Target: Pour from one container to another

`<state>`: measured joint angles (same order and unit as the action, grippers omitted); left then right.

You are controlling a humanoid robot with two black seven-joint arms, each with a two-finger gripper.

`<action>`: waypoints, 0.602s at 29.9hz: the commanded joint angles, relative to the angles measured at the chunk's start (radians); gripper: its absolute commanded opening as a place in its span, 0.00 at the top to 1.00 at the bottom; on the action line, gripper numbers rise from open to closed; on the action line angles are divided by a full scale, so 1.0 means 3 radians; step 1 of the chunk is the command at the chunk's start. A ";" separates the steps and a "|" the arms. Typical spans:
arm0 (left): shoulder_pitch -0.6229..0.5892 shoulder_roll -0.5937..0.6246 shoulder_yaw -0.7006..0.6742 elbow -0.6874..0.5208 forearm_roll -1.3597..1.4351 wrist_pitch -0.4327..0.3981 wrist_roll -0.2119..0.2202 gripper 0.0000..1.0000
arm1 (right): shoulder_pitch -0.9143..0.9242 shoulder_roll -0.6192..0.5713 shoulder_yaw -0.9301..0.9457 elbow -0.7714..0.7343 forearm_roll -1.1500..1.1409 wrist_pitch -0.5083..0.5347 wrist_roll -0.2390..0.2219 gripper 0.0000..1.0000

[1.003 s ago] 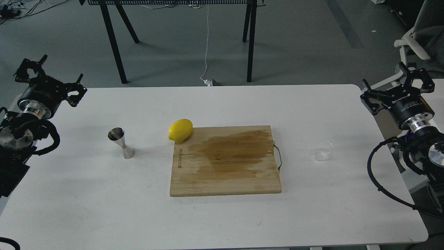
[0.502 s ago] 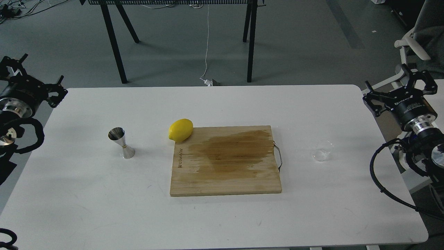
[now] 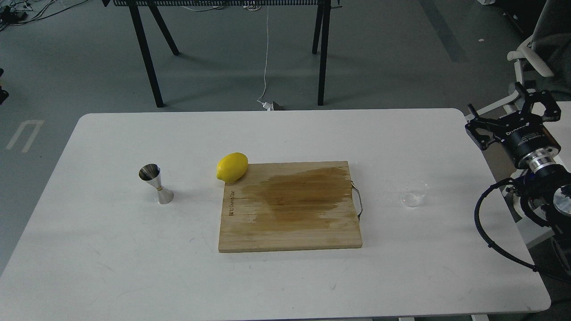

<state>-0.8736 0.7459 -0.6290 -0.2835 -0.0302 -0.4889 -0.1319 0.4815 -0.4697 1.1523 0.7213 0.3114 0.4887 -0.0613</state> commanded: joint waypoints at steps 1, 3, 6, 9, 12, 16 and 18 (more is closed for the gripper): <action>0.0018 -0.0011 0.0000 -0.0001 0.0238 0.0001 0.0030 0.00 | -0.0004 0.0001 -0.0001 -0.0006 0.0000 0.0000 0.0000 0.01; 0.0023 -0.0032 0.0000 -0.0001 0.0452 0.0001 0.0036 0.00 | 0.0001 0.0001 -0.0001 -0.0006 0.0000 0.0000 0.0000 0.01; -0.0023 -0.0078 -0.0005 -0.0001 0.0617 0.0001 0.0036 0.00 | 0.0001 0.0001 -0.0001 -0.0011 0.0000 0.0000 0.0000 0.01; -0.0156 -0.0073 0.0000 0.0004 0.0658 0.0001 0.0036 0.00 | 0.0001 0.0011 -0.0001 -0.0011 0.0000 0.0000 0.0000 0.01; -0.0232 -0.0078 0.0000 0.0004 0.0790 0.0001 0.0031 0.00 | -0.0005 0.0021 -0.0006 -0.0016 -0.0005 0.0000 0.0000 0.01; -0.0309 -0.0129 0.0000 0.0004 0.1107 0.0001 0.0010 0.00 | -0.0010 0.0027 -0.0016 -0.0011 0.0000 0.0000 0.0000 0.01; -0.0314 -0.0139 0.0000 -0.0001 0.1332 0.0001 -0.0010 0.00 | -0.0025 0.0021 -0.0006 -0.0016 0.0000 0.0000 0.0000 0.01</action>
<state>-0.9628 0.7105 -0.6290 -0.2821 0.2860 -0.4887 -0.1270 0.4781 -0.4625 1.1482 0.7167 0.3114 0.4887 -0.0613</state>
